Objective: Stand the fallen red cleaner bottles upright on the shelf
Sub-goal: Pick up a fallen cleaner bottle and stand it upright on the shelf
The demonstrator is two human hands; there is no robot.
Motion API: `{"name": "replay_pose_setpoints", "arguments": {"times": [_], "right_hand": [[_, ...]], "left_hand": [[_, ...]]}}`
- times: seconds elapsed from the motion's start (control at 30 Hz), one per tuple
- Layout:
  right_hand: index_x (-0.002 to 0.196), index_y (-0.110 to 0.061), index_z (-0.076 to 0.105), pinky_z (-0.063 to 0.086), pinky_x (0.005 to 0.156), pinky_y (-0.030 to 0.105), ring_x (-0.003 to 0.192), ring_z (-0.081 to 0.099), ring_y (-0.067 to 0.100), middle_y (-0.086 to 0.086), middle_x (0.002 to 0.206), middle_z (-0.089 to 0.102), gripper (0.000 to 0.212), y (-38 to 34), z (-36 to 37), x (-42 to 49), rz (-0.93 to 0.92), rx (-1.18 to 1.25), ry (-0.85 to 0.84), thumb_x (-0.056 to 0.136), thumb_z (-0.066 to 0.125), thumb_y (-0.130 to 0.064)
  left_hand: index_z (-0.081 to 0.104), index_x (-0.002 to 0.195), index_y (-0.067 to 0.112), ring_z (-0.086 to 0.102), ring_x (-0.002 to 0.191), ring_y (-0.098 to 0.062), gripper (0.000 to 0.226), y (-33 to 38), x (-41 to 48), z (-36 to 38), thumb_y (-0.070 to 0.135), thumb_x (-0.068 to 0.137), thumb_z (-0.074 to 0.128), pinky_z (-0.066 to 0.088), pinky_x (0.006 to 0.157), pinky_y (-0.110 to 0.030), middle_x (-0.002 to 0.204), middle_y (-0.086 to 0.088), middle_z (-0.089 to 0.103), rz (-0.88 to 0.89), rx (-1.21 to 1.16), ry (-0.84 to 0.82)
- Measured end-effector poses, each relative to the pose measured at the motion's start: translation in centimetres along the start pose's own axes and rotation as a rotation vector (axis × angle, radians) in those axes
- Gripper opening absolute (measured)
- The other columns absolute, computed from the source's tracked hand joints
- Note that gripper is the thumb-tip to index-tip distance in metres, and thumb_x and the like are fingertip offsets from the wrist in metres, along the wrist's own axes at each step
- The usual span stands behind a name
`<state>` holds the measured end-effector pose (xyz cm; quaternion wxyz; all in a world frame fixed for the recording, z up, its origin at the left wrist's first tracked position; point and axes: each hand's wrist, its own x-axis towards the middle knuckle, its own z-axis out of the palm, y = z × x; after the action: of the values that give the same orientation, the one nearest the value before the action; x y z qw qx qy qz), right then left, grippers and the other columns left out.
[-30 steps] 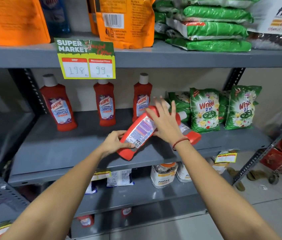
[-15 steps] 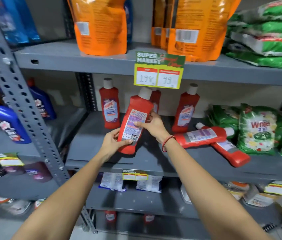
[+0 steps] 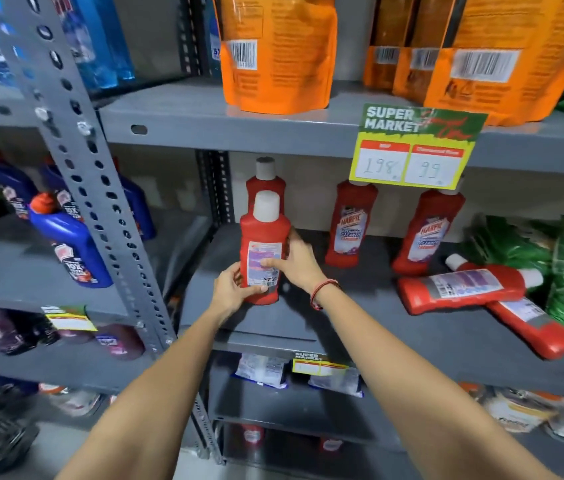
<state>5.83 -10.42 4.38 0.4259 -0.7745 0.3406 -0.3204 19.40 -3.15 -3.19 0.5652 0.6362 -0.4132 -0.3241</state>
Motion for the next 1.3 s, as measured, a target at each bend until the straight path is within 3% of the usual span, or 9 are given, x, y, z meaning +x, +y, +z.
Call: {"name": "replay_pose_setpoints", "arguments": {"times": [0.17,0.33,0.5,0.63,0.83,0.9,1.0,1.1,1.3], "right_hand": [[0.124,-0.006,0.044,0.045,0.09,0.025,0.107,0.063,0.026,0.015,0.119,0.065,0.06,0.2,0.8,0.5,0.014,-0.058,-0.036,0.074,0.075,-0.014],[0.113,-0.005,0.05,0.053,0.087,0.037,0.098,0.066,0.032,0.017,0.107,0.07,0.058,0.4,1.9,0.3,0.008,-0.2,0.15,0.069,0.08,-0.026],[0.103,-0.006,0.057,0.053,0.083,0.037,0.095,0.066,0.034,0.015,0.102,0.071,0.045,-0.4,3.4,-0.6,0.063,-0.218,0.297,0.07,0.078,-0.028],[0.091,-0.007,0.063,0.057,0.084,0.038,0.083,0.07,0.018,0.009,0.09,0.074,0.032,-0.3,3.5,-1.4,0.073,0.016,0.22,0.07,0.079,-0.025],[0.117,-0.009,0.055,0.046,0.092,0.025,0.099,0.056,0.009,0.002,0.111,0.063,0.063,1.2,1.4,-1.1,0.052,0.052,0.106,0.063,0.084,-0.026],[0.13,-0.013,0.044,0.039,0.094,0.022,0.108,0.049,0.007,-0.004,0.118,0.054,0.081,1.9,0.9,-0.6,0.071,0.011,-0.023,0.062,0.085,-0.027],[0.132,-0.017,0.039,0.044,0.103,0.036,0.115,0.054,0.017,0.003,0.129,0.056,0.083,2.9,1.1,0.3,0.145,0.01,-0.179,0.063,0.084,-0.029],[0.124,-0.017,0.044,0.047,0.101,0.043,0.109,0.059,0.019,0.008,0.123,0.061,0.072,3.4,1.7,0.5,0.188,0.049,-0.14,0.064,0.084,-0.026],[0.117,-0.009,0.049,0.048,0.084,0.024,0.097,0.06,0.016,0.011,0.116,0.064,0.065,3.1,3.7,-1.1,0.173,0.084,0.106,0.064,0.084,-0.023]], "left_hand": [[0.055,0.116,0.005,0.065,0.099,-0.023,0.057,-1.1,0.2,0.0,0.001,0.064,0.08,0.049,0.098,-0.044,0.108,-0.015,0.067,-0.015,-0.009,0.025],[0.05,0.123,0.008,0.056,0.106,-0.02,0.062,-1.8,-3.3,3.8,0.02,0.069,0.079,0.046,0.097,-0.036,0.115,-0.007,0.055,0.035,0.109,0.451],[0.04,0.134,0.01,0.049,0.118,-0.02,0.064,-1.2,-4.7,7.6,0.014,0.076,0.068,0.04,0.097,-0.028,0.13,-0.009,0.049,0.028,0.074,0.437],[0.047,0.125,0.008,0.054,0.106,-0.025,0.049,-0.3,-3.3,6.8,0.02,0.08,0.062,0.04,0.085,-0.03,0.115,-0.014,0.055,0.013,0.108,0.448],[0.062,0.106,0.008,0.047,0.086,0.0,0.029,-2.0,-1.5,3.0,0.019,0.08,0.069,0.034,0.079,0.0,0.1,-0.011,0.046,0.135,0.268,0.228],[0.064,0.103,0.008,0.05,0.085,-0.006,0.028,-2.1,-1.0,1.8,0.017,0.078,0.072,0.034,0.073,0.004,0.095,-0.008,0.048,0.162,0.304,0.141],[0.062,0.11,0.007,0.06,0.084,0.0,0.038,-1.7,-0.4,0.2,0.013,0.074,0.075,0.04,0.071,0.002,0.098,-0.004,0.058,0.154,0.275,-0.02],[0.054,0.12,0.009,0.066,0.087,0.006,0.05,-1.2,-0.2,-0.7,0.007,0.075,0.074,0.051,0.078,-0.008,0.103,0.001,0.066,0.072,0.143,-0.162],[0.052,0.112,0.028,0.065,0.094,0.003,0.047,-0.6,1.6,-2.9,0.014,0.073,0.074,0.052,0.079,-0.012,0.095,0.026,0.07,0.053,0.275,-0.362]]}}
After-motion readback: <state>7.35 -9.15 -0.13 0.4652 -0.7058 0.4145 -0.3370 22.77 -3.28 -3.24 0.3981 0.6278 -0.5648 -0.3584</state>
